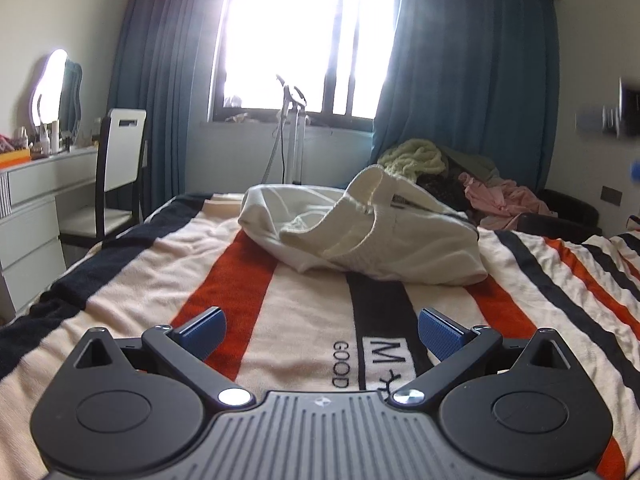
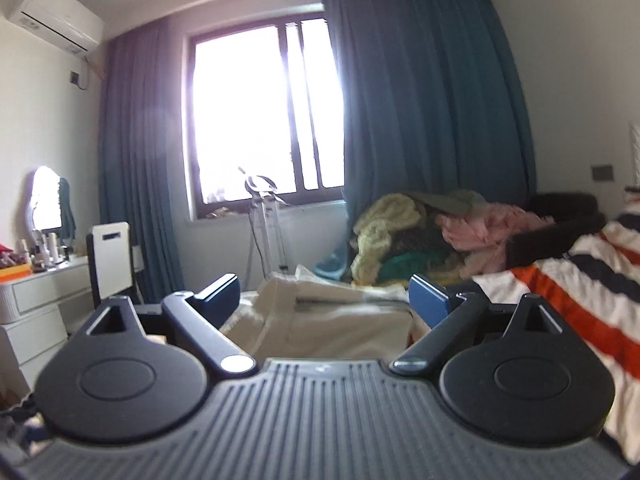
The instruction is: Fold clothes
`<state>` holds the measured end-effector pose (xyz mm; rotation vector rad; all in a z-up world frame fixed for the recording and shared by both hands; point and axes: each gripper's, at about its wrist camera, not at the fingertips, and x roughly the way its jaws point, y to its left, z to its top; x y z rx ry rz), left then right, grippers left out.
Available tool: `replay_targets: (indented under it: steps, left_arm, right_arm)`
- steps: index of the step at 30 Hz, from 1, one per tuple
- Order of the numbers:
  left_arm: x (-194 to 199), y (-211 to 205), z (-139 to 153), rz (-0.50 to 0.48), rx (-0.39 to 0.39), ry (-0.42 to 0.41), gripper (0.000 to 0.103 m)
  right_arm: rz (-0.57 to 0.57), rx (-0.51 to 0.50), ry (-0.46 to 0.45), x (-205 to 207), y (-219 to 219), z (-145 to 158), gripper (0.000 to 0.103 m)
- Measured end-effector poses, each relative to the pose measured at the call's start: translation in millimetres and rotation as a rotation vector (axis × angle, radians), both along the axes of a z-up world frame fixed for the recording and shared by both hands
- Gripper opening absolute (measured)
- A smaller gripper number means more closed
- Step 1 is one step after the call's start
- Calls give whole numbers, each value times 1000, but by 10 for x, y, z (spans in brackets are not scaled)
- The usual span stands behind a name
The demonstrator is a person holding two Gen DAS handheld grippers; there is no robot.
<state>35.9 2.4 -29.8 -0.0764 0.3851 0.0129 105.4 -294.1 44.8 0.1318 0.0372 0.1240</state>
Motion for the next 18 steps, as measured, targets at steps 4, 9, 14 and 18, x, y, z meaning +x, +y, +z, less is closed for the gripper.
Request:
replay_targets:
  steps: [4, 9, 14, 18]
  left_arm:
    - [62, 19, -48, -8, -19, 25, 103]
    - [122, -34, -91, -25, -19, 29, 103]
    - [279, -135, -193, -27, 37, 33, 103]
    - [617, -234, -245, -38, 93, 33, 103]
  right_arm:
    - [16, -15, 15, 128, -106, 169, 93]
    - [-10, -6, 50, 97, -223, -74, 93]
    - [-69, -48, 82, 139, -152, -277, 93]
    - [-94, -41, 89, 171, -136, -361, 93]
